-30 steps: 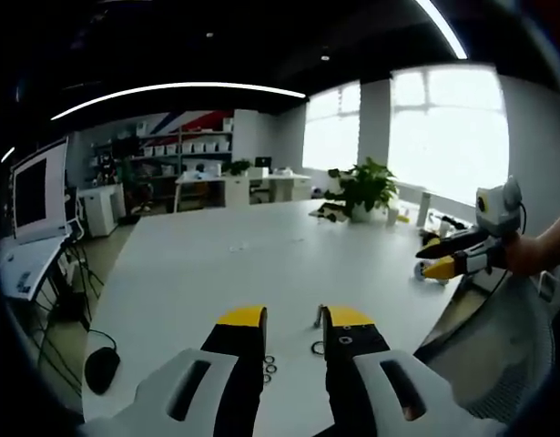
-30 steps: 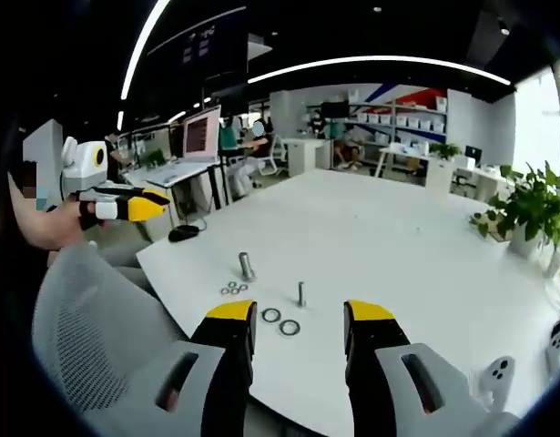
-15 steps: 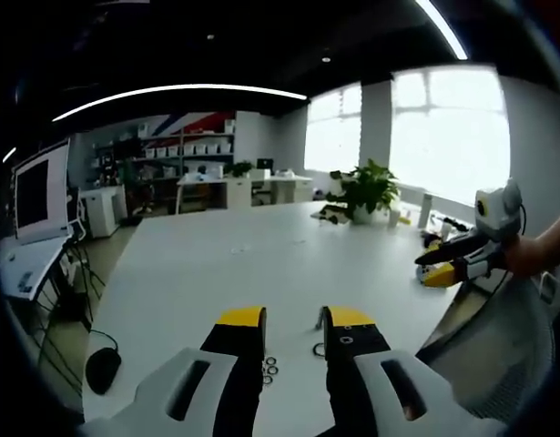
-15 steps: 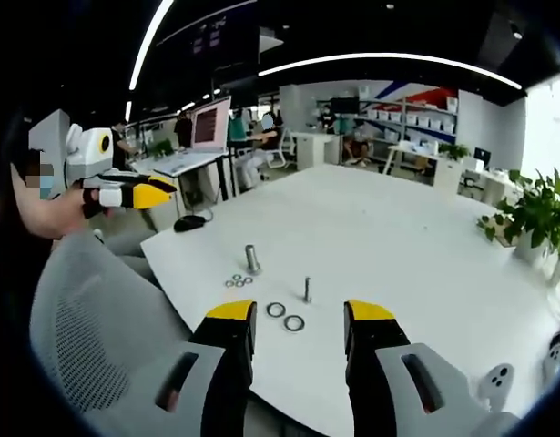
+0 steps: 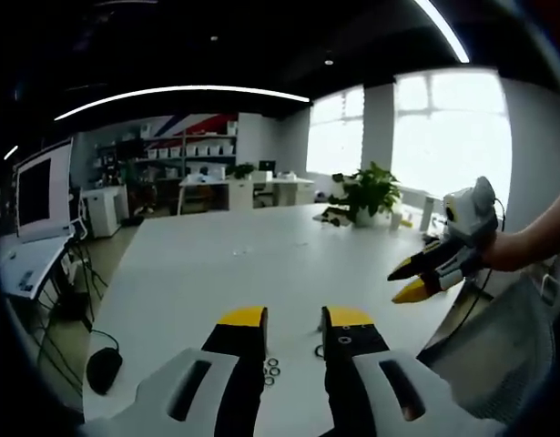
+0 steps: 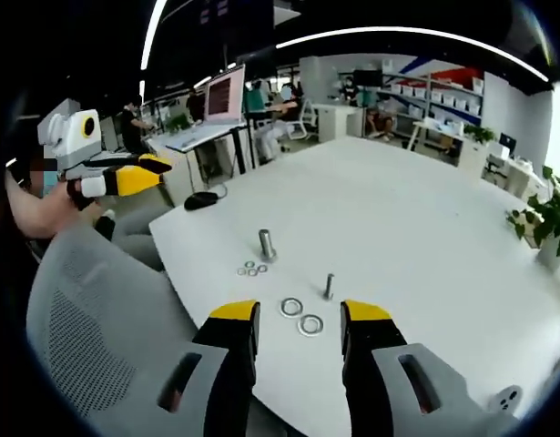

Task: Place the washer onto the threaded stud by aligning its center hole with the stud, sliding it down to the base, and recovering from edge contact or off-axis alignment until the washer reaches the visible bottom stop.

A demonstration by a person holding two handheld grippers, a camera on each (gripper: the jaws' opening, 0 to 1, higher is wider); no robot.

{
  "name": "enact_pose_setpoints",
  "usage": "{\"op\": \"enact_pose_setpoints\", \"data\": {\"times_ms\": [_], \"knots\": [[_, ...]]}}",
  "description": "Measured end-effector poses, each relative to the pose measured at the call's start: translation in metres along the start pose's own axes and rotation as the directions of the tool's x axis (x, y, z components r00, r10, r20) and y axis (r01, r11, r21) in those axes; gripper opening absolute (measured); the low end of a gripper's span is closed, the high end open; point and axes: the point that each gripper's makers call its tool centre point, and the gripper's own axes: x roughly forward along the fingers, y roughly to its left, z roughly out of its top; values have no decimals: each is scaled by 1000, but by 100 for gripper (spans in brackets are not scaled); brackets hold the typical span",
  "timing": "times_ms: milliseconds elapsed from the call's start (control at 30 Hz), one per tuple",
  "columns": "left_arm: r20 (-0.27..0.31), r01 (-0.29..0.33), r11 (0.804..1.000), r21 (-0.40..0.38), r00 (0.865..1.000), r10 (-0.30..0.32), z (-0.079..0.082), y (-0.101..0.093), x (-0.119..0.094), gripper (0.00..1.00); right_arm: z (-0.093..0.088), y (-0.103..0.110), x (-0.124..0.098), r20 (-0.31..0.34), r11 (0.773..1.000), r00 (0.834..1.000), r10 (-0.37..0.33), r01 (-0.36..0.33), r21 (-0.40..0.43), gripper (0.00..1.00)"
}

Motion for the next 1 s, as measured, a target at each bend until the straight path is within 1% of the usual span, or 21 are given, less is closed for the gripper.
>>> {"op": "enact_pose_setpoints", "data": {"times_ms": [67, 200, 233, 267, 333, 400, 500, 567, 600, 733, 800, 933, 1000], "knots": [[2, -5, 1000, 8, 1000, 4, 0, 1, 0, 22, -6, 2, 11, -32, 1000, 999, 16, -17, -8, 37], [5, -17, 1000, 7, 1000, 17, 0, 3, -2, 21, -25, 5, 35, -118, 998, 992, 53, -55, -16, 36], [8, -19, 1000, 5, 1000, 19, 1, 4, -2, 21, -32, 8, 40, -152, 997, 986, 71, -74, -16, 36], [9, -19, 1000, 4, 1000, 19, 1, 4, -2, 21, -35, 8, 43, -162, 997, 984, 71, -76, -23, 36], [5, -18, 1000, 5, 1000, 18, 0, 3, -2, 21, -43, 8, 51, -202, 995, 976, 76, -89, -54, 36], [0, -13, 1000, 7, 1000, 13, -1, 2, -1, 21, -51, 8, 59, -232, 993, 969, 84, -100, -56, 35], [-2, -14, 1000, 14, 1000, 14, -1, 2, -1, 21, -63, 4, 67, -280, 993, 956, 85, -106, -59, 35], [-4, -20, 1000, 16, 1000, 20, -1, 3, -1, 20, -67, 1, 72, -291, 992, 953, 82, -105, -64, 34], [-5, -23, 1000, 13, 1000, 23, -2, 4, -1, 20, -74, -3, 76, -318, 992, 945, 79, -104, -64, 34], [-8, -20, 1000, 19, 1000, 20, -3, 3, -1, 20, -81, -9, 85, -351, 991, 934, 72, -107, -81, 33], [-8, -17, 1000, 21, 1000, 17, -3, 2, 0, 20, -81, -11, 90, -354, 990, 932, 77, -113, -82, 30], [-14, -20, 1000, 24, 1000, 20, -4, 3, 0, 20, -81, -14, 100, -374, 991, 924, 75, -112, -79, 30], [-16, -19, 1000, 24, 1000, 20, -4, 3, 0, 20, -83, -15, 104, -395, 990, 916, 76, -116, -80, 30]]}}
